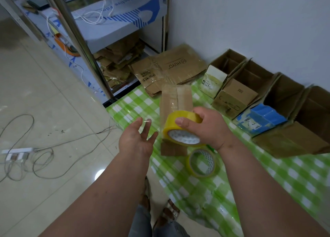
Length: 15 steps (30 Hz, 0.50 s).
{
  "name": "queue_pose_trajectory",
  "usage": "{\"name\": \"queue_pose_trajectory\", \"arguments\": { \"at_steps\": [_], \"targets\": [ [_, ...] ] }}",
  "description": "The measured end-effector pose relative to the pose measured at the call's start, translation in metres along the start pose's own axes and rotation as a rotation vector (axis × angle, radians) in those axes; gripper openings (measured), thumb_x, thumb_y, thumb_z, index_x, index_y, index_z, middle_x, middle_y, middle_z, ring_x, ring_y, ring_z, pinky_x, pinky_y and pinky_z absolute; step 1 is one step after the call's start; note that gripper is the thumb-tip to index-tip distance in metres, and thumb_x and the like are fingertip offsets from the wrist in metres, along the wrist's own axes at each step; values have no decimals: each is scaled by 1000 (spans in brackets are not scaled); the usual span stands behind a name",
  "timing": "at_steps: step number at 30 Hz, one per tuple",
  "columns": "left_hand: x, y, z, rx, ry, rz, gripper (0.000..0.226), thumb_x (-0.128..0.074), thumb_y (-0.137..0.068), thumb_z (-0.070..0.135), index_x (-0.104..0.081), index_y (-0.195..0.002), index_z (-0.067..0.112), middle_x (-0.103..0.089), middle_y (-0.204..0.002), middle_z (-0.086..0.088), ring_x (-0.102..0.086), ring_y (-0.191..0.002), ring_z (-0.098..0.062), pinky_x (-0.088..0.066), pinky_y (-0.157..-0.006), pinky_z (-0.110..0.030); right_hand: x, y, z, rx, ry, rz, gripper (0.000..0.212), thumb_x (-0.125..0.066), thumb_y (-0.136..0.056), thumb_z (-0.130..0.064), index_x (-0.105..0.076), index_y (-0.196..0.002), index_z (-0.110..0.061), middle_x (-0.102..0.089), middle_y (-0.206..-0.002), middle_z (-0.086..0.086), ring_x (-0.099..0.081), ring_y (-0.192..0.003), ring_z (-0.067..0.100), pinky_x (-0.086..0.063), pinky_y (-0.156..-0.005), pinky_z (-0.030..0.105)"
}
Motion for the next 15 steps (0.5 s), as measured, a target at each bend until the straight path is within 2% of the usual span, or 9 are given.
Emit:
{"name": "queue_pose_trajectory", "arguments": {
  "at_steps": [3, 5, 7, 10, 13, 15],
  "targets": [
    [-2, 0, -2, -14, -29, -23, 21, -64, -93, 9, -66, -114, 10, -68, -105, 4, -72, -91, -18, -50, -91, -58, 13, -4, 5, 23, 105, 23, 69, -68, -70, -70, -58, -75, -2, -41, -60, -2, -39, -48, 3, -32, -46, 16],
    [2, -1, -9, -15, -70, -39, 16, -67, -92, 12, -68, -108, 12, -70, -105, 4, -71, -94, -17, -52, -90, -55, 19, -6, 7, 31, 150, 10, 65, -62, -70, -67, -61, -78, -3, -43, -62, -1, -39, -51, 4, -31, -48, 18],
    [9, -1, -17, -45, -121, -6, 14, -70, -90, 14, -70, -104, 13, -71, -103, 2, -71, -92, -17, -56, -86, -50, 22, -7, 9, 25, 141, -8, 58, -64, -73, -63, -62, -79, -6, -45, -64, 1, -40, -54, 5, -32, -51, 22],
    [22, -1, -26, -221, -283, 84, 15, -75, -87, 23, -73, -95, 12, -73, -92, -1, -72, -80, -14, -60, -76, -36, 26, -8, 12, 9, 145, 11, 37, -72, -82, -49, -63, -79, -13, -48, -67, 1, -45, -61, 12, -35, -55, 28],
    [27, 4, -32, -435, -457, 127, 18, -71, -88, 33, -74, -86, 16, -74, -79, 5, -72, -74, -11, -57, -73, -32, 28, -8, 16, 5, 114, 26, 40, -72, -83, -46, -62, -81, -8, -48, -69, 4, -45, -62, 14, -35, -56, 29],
    [28, 5, -34, -479, -497, 142, 20, -69, -90, 36, -74, -82, 18, -74, -76, 7, -73, -75, -11, -57, -73, -34, 29, -6, 16, 4, 101, 20, 40, -73, -83, -45, -62, -83, -6, -49, -72, 6, -46, -64, 15, -36, -57, 30]
  ]
}}
Point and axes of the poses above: each hand's wrist, its own y-axis away from the middle knuckle, its own x-axis out of the back of the hand, z = x × y, the point moved 1 cm from there along -y, towards the middle knuckle
